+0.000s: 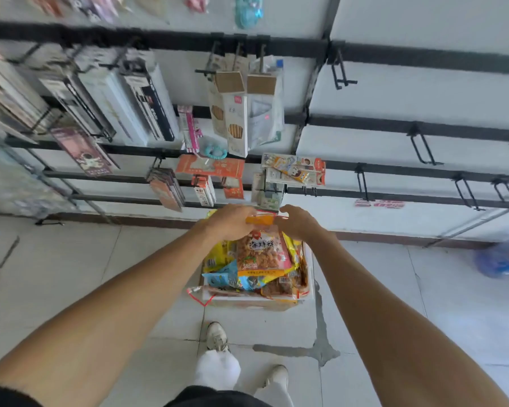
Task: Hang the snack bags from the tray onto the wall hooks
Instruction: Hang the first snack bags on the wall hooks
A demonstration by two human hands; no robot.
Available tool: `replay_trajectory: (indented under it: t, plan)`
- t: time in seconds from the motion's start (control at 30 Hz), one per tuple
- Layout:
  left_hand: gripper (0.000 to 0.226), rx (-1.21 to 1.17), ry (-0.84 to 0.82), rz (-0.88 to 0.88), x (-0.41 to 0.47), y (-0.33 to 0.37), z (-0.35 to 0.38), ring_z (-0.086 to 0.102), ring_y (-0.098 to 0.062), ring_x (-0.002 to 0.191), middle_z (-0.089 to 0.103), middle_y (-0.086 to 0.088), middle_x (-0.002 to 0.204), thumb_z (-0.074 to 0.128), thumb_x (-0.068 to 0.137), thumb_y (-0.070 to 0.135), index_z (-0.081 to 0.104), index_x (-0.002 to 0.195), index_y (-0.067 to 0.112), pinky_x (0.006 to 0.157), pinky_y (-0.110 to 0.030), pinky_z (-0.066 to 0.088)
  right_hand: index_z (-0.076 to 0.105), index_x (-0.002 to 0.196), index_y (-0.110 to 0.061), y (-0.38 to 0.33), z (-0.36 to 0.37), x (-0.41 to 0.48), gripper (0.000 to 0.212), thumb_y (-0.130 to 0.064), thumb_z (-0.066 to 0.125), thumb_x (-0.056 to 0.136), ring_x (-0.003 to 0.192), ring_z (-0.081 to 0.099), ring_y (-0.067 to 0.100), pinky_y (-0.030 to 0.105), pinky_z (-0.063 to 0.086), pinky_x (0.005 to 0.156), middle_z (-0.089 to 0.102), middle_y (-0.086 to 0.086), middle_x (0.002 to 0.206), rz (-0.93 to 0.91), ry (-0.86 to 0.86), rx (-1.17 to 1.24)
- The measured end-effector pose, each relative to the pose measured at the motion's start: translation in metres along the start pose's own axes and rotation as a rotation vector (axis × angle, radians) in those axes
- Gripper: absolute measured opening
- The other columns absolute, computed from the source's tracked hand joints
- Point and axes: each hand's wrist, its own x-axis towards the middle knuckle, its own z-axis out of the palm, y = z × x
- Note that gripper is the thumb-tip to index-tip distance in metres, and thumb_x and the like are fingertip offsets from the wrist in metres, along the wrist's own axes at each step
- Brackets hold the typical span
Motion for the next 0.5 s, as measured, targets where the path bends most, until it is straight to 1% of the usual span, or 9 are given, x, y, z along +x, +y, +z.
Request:
replay_trajectory:
  t: [0.03,0.07,0.13,0.17,0.23,0.33,0.4,0.5]
  plan:
    - [0.042,-0.019,-0.023,-0.019,-0.004,0.001,0.002,0.056,-0.028,0.120,0.056,-0.009,0.138,0.050,0.099,0.023,0.050,0.141,0.017,0.086,-0.033,0.045,0.046,0.144,-0.011,0.002,-0.002,-0.001,0.048,-0.031,0.050,0.101,0.132,0.048,0.031,0.036,0.039,0.104,0.048,0.014,0.147,-0.004,-0.009,0.024]
    - [0.043,-0.024,-0.047,-0.038,-0.006,0.002,0.004,0.055,-0.027,0.122,0.055,-0.009,0.140,0.049,0.099,0.023,0.049,0.142,0.016,0.087,-0.032,0.044,0.045,0.145,-0.011,0.005,-0.003,-0.002,0.048,-0.031,0.050,0.101,0.132,0.047,0.030,0.035,0.039,0.104,0.048,0.013,0.148,-0.003,-0.016,0.040]
    - [0.045,-0.032,-0.065,-0.065,-0.010,0.002,0.007,0.049,-0.026,0.130,0.048,-0.007,0.147,0.048,0.101,0.025,0.045,0.145,0.017,0.097,-0.032,0.041,0.045,0.146,-0.013,0.011,-0.004,-0.003,0.050,-0.033,0.050,0.101,0.133,0.047,0.029,0.035,0.039,0.105,0.049,0.012,0.148,-0.003,-0.030,0.054]
    - [0.046,-0.059,-0.059,-0.077,-0.012,0.000,0.008,0.048,-0.025,0.131,0.046,-0.006,0.149,0.047,0.101,0.024,0.043,0.146,0.018,0.099,-0.032,0.041,0.045,0.146,-0.014,0.014,-0.004,-0.004,0.051,-0.035,0.050,0.100,0.132,0.047,0.029,0.035,0.039,0.105,0.050,0.011,0.147,-0.002,-0.047,0.052]
    - [0.045,-0.109,-0.049,-0.089,-0.015,-0.004,0.015,0.051,-0.024,0.128,0.048,-0.005,0.147,0.045,0.101,0.020,0.045,0.145,0.019,0.098,-0.032,0.043,0.046,0.146,-0.014,0.017,0.000,-0.006,0.053,-0.039,0.050,0.100,0.131,0.049,0.029,0.037,0.041,0.104,0.051,0.011,0.146,-0.004,-0.102,0.030]
    - [0.041,-0.139,-0.066,-0.089,-0.014,-0.012,0.024,0.051,-0.024,0.128,0.052,-0.007,0.144,0.043,0.099,0.016,0.050,0.140,0.018,0.103,-0.038,0.044,0.045,0.146,-0.012,0.019,0.006,-0.005,0.048,-0.033,0.047,0.103,0.127,0.054,0.030,0.036,0.044,0.101,0.049,0.012,0.148,-0.010,-0.160,-0.008]
    - [0.041,-0.140,-0.078,-0.089,-0.009,-0.019,0.028,0.048,-0.023,0.132,0.050,-0.005,0.146,0.043,0.099,0.013,0.052,0.139,0.017,0.106,-0.035,0.041,0.047,0.146,-0.014,0.022,0.011,-0.002,0.044,-0.027,0.048,0.104,0.130,0.052,0.030,0.033,0.042,0.103,0.049,0.010,0.150,-0.022,-0.180,-0.021]
    - [0.041,-0.161,-0.113,-0.094,-0.001,-0.029,0.032,0.047,-0.021,0.133,0.049,-0.003,0.148,0.042,0.100,0.012,0.052,0.140,0.017,0.103,-0.031,0.040,0.046,0.147,-0.014,0.028,0.020,0.010,0.046,-0.025,0.052,0.102,0.136,0.046,0.028,0.030,0.037,0.105,0.044,0.008,0.153,0.009,-0.210,-0.036]
